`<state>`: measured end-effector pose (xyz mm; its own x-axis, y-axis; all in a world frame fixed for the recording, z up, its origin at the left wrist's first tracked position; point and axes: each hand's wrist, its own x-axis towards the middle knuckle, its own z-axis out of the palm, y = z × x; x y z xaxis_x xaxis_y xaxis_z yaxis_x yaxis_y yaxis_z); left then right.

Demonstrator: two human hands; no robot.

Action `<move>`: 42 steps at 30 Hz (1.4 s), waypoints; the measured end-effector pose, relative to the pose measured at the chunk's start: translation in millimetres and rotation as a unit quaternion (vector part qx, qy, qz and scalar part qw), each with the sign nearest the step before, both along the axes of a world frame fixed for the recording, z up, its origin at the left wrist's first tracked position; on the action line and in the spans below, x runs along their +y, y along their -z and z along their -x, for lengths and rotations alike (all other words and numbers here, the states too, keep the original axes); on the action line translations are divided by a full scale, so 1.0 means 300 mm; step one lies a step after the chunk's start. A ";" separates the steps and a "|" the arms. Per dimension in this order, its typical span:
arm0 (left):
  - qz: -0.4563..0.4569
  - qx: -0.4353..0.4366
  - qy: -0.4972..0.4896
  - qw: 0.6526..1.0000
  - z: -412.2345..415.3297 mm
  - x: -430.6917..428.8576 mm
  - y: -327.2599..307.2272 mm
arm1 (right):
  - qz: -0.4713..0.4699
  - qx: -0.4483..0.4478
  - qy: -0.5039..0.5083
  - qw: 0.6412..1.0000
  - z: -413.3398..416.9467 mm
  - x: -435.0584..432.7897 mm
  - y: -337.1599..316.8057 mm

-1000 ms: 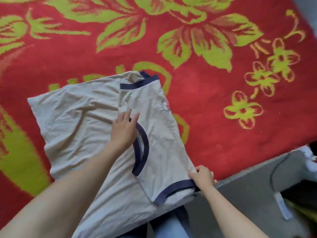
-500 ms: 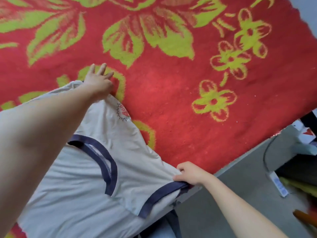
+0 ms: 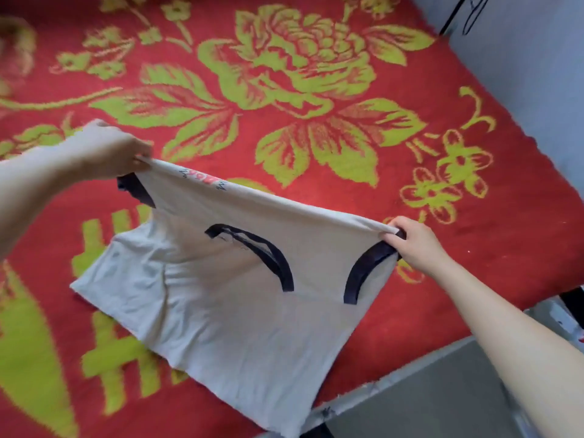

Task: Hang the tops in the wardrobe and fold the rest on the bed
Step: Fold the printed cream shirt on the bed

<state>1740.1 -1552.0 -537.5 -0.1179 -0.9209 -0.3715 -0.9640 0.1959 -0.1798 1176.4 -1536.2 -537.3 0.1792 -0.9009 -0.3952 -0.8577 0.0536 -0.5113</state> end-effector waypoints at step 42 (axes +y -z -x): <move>0.180 0.298 -0.346 0.871 0.244 1.075 -0.950 | 0.106 -0.053 -0.189 0.975 -0.207 0.146 -0.911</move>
<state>1666.9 -1229.6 -252.5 0.4382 -0.8924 -0.1073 -0.7722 -0.4349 0.4633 1238.5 -1492.2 -264.0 0.5435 -0.8221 -0.1694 -0.7381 -0.3720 -0.5628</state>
